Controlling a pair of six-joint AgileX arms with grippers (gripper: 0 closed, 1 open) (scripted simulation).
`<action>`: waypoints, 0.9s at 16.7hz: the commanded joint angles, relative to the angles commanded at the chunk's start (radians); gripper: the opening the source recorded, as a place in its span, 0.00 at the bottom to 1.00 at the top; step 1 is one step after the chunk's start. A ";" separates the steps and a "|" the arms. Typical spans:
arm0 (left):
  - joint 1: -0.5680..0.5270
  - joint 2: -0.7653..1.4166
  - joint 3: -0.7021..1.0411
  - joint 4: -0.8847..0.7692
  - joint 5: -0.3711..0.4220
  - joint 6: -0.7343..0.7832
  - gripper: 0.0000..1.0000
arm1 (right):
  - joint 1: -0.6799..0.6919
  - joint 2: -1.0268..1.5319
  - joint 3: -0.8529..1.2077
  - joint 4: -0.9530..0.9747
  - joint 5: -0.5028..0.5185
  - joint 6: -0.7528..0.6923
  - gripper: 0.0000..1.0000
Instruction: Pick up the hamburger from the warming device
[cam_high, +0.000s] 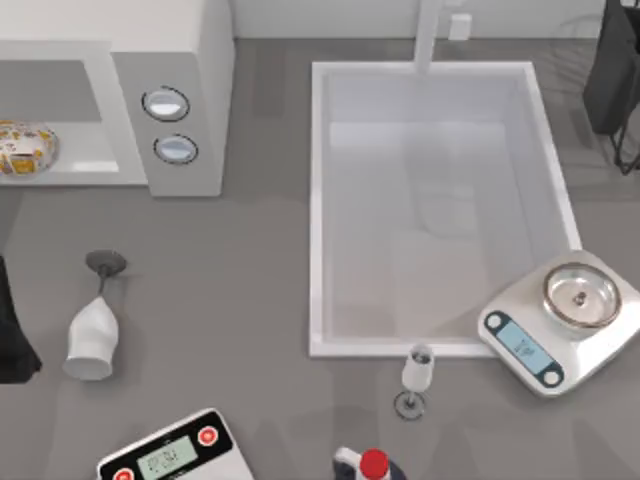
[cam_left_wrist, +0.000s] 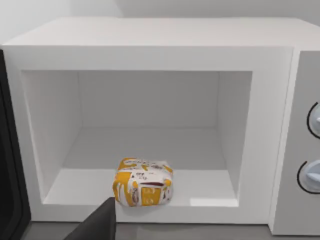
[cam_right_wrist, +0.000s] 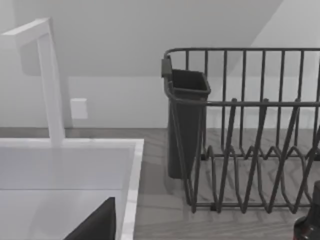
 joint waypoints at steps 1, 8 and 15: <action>0.000 0.000 0.000 0.000 0.000 0.000 1.00 | 0.000 0.000 0.000 0.000 0.000 0.000 1.00; 0.020 0.289 0.119 0.174 0.025 0.010 1.00 | 0.000 0.000 0.000 0.000 0.000 0.000 1.00; 0.063 1.003 0.370 0.540 0.077 0.031 1.00 | 0.000 0.000 0.000 0.000 0.000 0.000 1.00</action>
